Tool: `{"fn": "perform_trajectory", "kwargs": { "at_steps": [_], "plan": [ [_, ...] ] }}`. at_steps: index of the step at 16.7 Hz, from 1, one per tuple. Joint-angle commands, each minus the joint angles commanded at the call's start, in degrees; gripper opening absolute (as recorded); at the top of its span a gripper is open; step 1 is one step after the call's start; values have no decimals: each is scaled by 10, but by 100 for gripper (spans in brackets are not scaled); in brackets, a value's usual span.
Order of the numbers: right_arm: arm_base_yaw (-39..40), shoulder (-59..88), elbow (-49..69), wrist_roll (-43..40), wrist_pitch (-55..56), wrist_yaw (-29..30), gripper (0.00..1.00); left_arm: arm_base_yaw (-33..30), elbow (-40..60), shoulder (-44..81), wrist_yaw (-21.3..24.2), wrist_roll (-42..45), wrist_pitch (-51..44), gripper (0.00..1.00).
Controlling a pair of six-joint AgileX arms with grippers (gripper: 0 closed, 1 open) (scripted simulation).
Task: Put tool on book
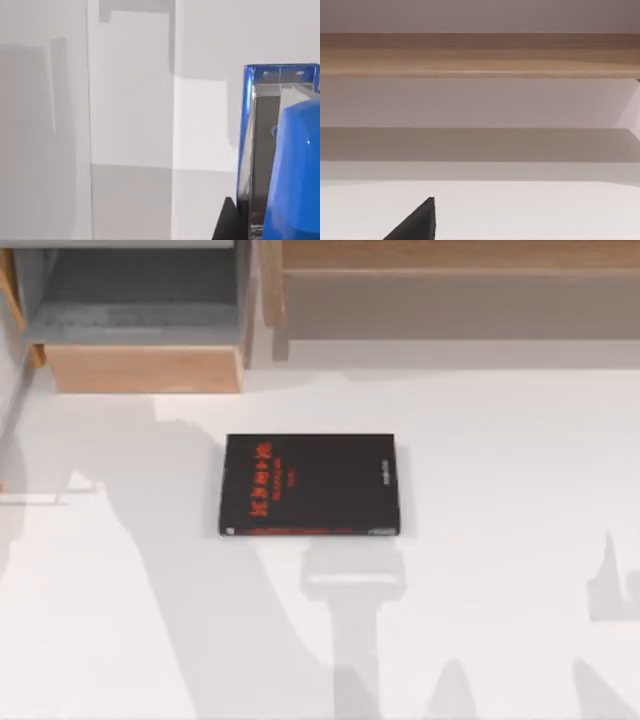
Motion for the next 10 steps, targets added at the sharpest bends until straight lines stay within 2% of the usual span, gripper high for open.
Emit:
{"fn": "perform_trajectory", "kwargs": {
  "at_steps": [5,10],
  "plan": [
    [0,0,0,0,0,0,100,-26,-23,-90,-53,-43,-26,0],
    [0,0,0,0,0,0,100,-140,-73,-143,-75,-161,-58,0]
  ]
}}
